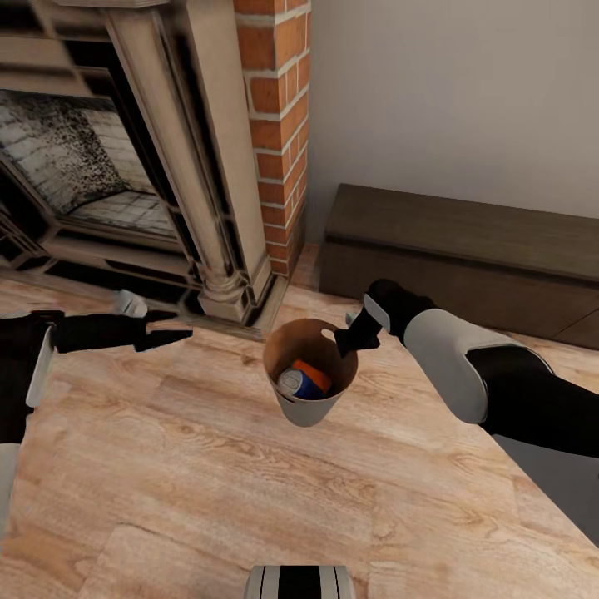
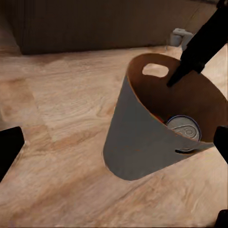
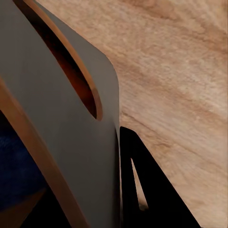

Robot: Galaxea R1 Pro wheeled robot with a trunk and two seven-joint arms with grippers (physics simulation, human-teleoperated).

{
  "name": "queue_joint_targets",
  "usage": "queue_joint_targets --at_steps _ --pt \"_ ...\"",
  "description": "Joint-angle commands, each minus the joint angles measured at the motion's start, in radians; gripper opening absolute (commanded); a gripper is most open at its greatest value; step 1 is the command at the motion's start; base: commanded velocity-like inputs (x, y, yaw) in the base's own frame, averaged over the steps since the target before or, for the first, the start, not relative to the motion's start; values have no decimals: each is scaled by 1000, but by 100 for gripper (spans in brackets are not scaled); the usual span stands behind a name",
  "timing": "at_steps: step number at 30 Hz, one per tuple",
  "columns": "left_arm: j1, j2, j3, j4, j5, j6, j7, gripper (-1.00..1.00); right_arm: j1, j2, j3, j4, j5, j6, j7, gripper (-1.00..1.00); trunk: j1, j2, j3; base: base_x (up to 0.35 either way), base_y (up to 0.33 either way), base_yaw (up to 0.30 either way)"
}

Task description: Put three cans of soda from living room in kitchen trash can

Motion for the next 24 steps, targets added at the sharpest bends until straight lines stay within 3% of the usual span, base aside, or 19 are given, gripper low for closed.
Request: queue_joint_targets --at_steps 1,2,5,6,7,9,10,11,15,16,20,24 --pt "47 -18 13 35 -34 -57 96 100 4 -12 -16 1 -26 3 2 -100 0 0 0 0 0 0" --pt "68 -31 18 56 -47 -87 154 100 7 -19 -16 1 -26 3 0 -100 0 0 0 0 0 0" --pt "178 -136 29 213 -88 -344 518 100 36 -80 -17 -1 -26 3 -14 -100 0 0 0 0 0 0" --pt "196 -149 30 247 -89 -397 566 100 39 -93 -17 0 -27 3 -15 -100 0 0 0 0 0 0" --pt "229 -167 31 316 -92 -500 646 100 43 -120 -17 0 -27 3 -15 -100 0 0 0 0 0 0" --pt "283 -188 33 445 -91 -670 749 100 61 -176 -18 -1 -29 3 -12 -100 0 0 0 0 0 0" --pt "294 -191 33 475 -90 -707 766 100 65 -190 -18 -2 -29 3 -11 -100 0 0 0 0 0 0" --pt "323 -197 35 551 -89 -805 806 100 72 -230 -19 -2 -31 3 -6 -100 0 0 0 0 0 0" --pt "346 -201 35 612 -87 -891 852 100 77 -285 -22 -2 -36 3 -1 -100 0 0 0 0 0 0" --pt "353 -203 36 631 -88 -918 869 100 79 -315 -24 -1 -38 3 4 -100 0 0 0 0 0 0" --pt "366 -203 36 641 -88 -931 879 100 91 -344 -24 -2 -37 3 58 -100 0 0 0 0 0 0" --pt "369 -203 36 643 -88 -933 884 100 105 -353 -24 -2 -36 3 87 -100 8 -14 -6 0 0 0"
